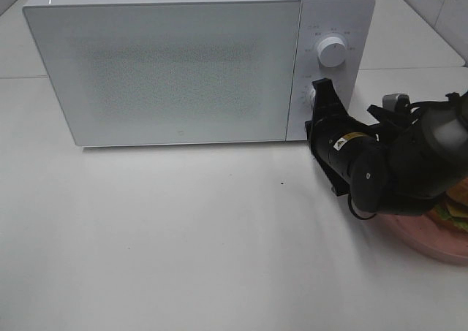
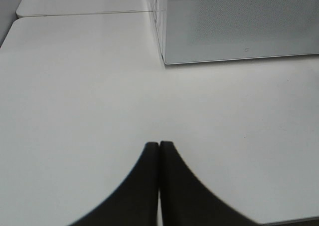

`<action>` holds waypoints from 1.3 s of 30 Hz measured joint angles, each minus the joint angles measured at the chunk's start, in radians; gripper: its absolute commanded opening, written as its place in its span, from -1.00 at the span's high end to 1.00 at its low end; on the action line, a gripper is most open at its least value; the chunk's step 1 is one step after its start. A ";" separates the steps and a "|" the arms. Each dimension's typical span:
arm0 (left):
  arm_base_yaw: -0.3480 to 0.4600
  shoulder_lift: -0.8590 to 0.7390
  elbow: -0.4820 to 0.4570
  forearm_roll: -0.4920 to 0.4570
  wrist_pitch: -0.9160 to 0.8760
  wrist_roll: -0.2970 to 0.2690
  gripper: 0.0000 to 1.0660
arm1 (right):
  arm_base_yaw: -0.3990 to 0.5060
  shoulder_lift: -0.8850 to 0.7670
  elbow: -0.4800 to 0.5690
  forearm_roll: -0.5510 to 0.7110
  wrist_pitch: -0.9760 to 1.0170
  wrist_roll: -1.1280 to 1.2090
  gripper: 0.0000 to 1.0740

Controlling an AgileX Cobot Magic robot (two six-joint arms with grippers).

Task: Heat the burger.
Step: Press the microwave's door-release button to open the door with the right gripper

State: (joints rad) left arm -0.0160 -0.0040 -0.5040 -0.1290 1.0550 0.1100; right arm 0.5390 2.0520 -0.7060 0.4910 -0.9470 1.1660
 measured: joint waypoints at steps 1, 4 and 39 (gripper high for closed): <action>0.000 0.000 0.000 0.000 0.000 0.000 1.00 | 0.000 0.000 0.000 0.003 0.000 -0.002 1.00; 0.000 0.000 0.000 0.000 0.000 0.000 1.00 | 0.000 0.000 0.000 0.017 0.000 -0.010 1.00; 0.000 -0.001 0.000 0.000 0.000 0.000 1.00 | -0.035 0.090 -0.090 0.028 0.016 -0.032 1.00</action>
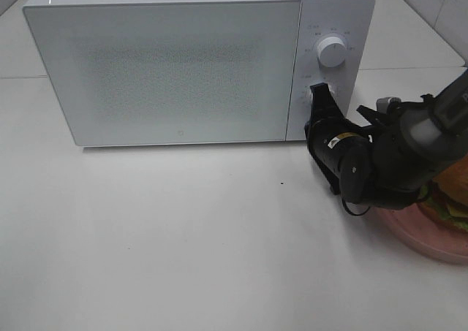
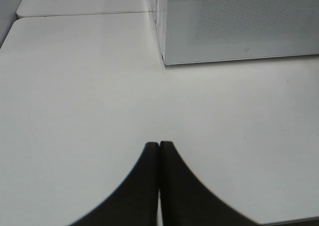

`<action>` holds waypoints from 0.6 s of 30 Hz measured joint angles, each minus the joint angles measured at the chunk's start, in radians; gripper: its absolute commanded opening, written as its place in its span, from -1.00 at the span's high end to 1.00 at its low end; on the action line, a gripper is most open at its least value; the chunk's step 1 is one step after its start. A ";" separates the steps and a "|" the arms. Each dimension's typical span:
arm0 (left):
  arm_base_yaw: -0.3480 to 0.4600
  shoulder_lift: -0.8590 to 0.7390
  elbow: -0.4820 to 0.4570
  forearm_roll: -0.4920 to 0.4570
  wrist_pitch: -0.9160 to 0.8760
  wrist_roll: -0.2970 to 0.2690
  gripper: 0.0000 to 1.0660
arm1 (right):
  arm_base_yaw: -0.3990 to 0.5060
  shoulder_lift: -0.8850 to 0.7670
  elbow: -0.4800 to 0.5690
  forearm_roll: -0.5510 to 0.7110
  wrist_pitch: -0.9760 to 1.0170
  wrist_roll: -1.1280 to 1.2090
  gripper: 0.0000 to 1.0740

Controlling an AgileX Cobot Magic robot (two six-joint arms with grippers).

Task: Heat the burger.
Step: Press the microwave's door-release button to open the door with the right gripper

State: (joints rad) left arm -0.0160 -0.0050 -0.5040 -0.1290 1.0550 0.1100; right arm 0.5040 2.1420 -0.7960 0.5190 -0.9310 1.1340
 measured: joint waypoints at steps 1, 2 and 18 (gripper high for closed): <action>0.000 0.000 0.000 0.000 0.000 0.000 1.00 | 0.000 0.001 -0.003 0.001 -0.001 0.000 1.00; 0.000 0.000 0.000 0.000 0.000 0.000 1.00 | 0.000 0.001 -0.003 0.001 -0.001 0.000 1.00; 0.000 0.000 0.000 0.000 0.000 0.000 1.00 | 0.009 0.023 -0.070 0.085 0.051 -0.020 0.99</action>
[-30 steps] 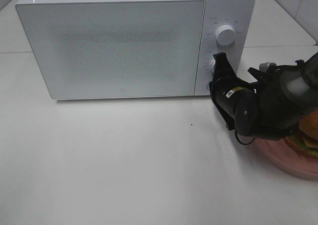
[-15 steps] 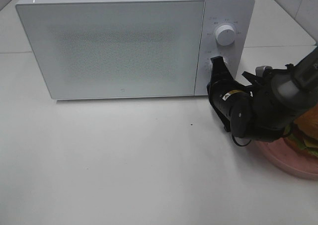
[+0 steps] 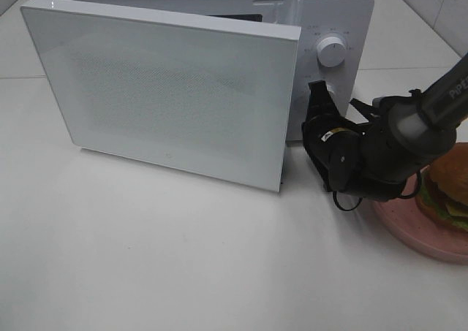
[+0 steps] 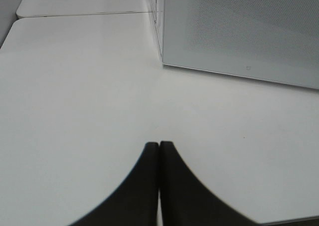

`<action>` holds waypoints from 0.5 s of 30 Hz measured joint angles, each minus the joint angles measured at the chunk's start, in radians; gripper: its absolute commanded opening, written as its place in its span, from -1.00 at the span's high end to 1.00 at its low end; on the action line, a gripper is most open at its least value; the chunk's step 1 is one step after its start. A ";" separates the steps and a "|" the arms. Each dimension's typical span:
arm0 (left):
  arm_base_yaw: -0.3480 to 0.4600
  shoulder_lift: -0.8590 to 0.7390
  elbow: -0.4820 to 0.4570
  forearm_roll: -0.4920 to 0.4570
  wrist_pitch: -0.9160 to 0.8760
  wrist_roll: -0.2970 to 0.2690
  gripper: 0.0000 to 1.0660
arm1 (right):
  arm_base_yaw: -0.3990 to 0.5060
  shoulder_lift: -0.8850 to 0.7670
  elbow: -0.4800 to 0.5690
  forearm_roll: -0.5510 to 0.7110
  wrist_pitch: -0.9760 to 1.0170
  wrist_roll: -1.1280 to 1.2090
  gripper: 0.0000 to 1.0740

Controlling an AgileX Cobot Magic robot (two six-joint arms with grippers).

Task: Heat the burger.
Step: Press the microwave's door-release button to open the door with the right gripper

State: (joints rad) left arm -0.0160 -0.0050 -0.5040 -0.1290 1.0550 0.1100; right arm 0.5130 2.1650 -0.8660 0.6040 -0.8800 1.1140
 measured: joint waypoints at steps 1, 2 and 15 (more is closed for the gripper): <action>0.000 0.000 0.000 0.000 0.000 0.000 1.00 | 0.001 0.000 0.000 0.003 0.001 -0.002 1.00; 0.000 0.000 0.000 0.000 0.000 0.000 1.00 | 0.001 0.000 0.000 0.003 0.001 -0.002 1.00; 0.000 0.000 0.000 0.000 0.000 0.000 1.00 | -0.010 -0.055 0.044 -0.048 0.022 -0.004 1.00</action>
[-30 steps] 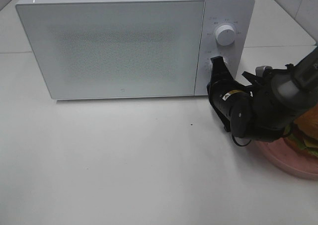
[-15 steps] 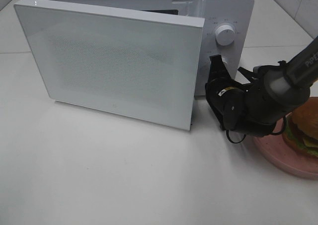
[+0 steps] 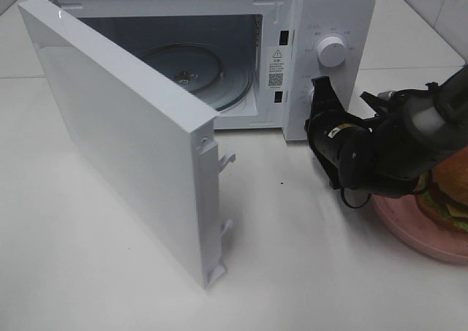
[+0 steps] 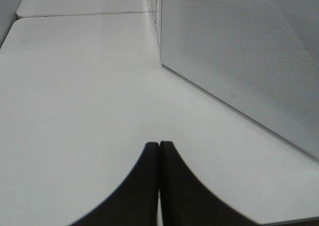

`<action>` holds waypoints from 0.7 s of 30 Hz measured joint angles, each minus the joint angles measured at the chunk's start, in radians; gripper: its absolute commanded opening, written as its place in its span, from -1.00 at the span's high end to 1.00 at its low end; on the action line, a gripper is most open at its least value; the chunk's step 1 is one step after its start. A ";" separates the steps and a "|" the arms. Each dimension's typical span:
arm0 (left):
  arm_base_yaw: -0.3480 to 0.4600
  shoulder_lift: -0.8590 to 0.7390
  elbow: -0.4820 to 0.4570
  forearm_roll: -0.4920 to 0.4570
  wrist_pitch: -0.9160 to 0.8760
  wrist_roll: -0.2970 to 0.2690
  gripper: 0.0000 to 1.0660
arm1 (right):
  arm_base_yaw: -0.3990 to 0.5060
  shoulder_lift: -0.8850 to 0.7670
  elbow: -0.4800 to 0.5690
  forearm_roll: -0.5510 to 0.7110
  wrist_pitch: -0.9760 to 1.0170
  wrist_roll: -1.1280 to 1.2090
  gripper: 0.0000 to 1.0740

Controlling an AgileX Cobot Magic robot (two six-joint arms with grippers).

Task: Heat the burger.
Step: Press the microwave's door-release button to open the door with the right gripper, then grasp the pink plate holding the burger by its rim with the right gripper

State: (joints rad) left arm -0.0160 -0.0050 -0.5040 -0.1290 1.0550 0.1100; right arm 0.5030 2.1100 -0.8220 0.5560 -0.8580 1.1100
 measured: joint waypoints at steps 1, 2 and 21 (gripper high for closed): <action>0.000 0.000 0.000 0.000 0.000 0.000 1.00 | 0.000 -0.025 0.022 -0.016 0.005 -0.001 0.99; 0.000 0.000 0.000 0.000 0.000 0.000 1.00 | 0.000 -0.036 0.035 -0.023 0.012 -0.004 1.00; 0.000 0.000 0.000 0.000 0.000 0.000 1.00 | 0.000 -0.260 0.216 -0.298 0.129 -0.243 0.95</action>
State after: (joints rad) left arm -0.0160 -0.0050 -0.5040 -0.1290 1.0550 0.1100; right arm 0.5030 1.8500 -0.6060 0.2580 -0.7290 0.8670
